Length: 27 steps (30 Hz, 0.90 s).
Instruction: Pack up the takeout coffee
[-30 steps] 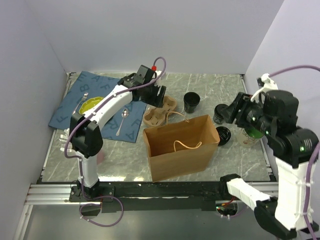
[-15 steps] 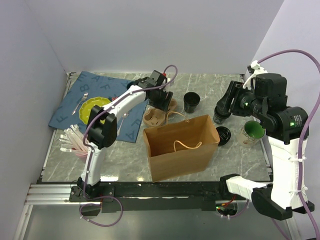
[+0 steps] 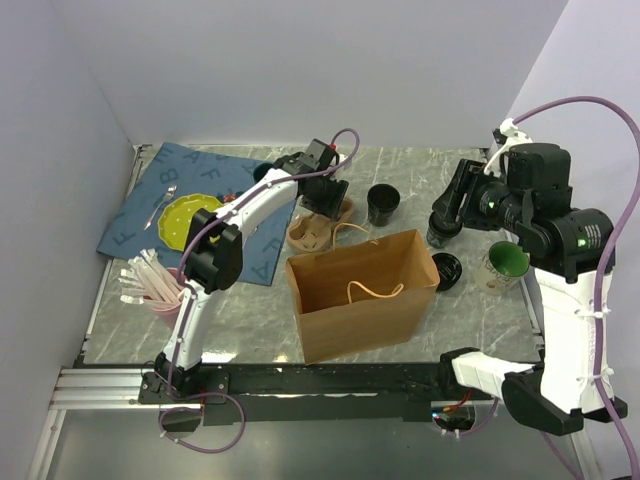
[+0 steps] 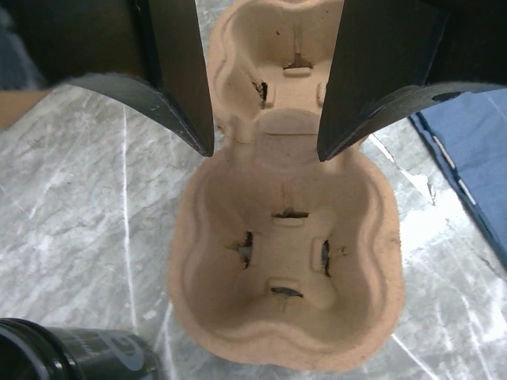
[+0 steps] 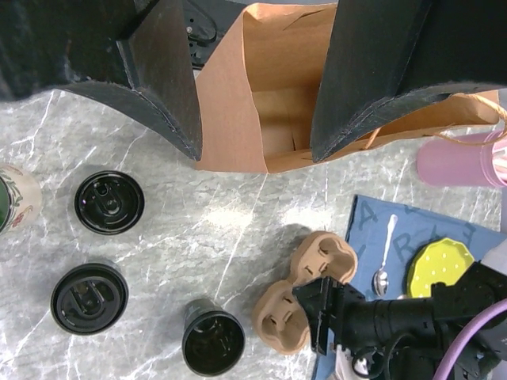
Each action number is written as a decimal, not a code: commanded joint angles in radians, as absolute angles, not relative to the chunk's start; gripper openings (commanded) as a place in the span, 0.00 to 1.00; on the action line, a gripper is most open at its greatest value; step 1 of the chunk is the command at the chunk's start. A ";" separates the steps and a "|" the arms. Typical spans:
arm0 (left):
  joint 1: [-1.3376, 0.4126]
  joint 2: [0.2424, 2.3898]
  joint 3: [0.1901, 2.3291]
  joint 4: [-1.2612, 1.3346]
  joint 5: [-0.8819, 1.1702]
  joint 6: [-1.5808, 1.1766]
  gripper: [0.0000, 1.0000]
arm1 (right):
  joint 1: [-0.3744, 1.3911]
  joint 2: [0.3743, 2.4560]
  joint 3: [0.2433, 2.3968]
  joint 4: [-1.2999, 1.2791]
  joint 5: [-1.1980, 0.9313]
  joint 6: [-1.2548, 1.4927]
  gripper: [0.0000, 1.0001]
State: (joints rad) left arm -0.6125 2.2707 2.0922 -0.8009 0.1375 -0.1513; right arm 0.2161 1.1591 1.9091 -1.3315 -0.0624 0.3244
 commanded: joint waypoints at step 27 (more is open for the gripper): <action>-0.637 2.283 2.111 -0.839 0.003 -0.133 0.59 | 0.221 1.224 1.963 -1.318 -0.069 0.288 0.65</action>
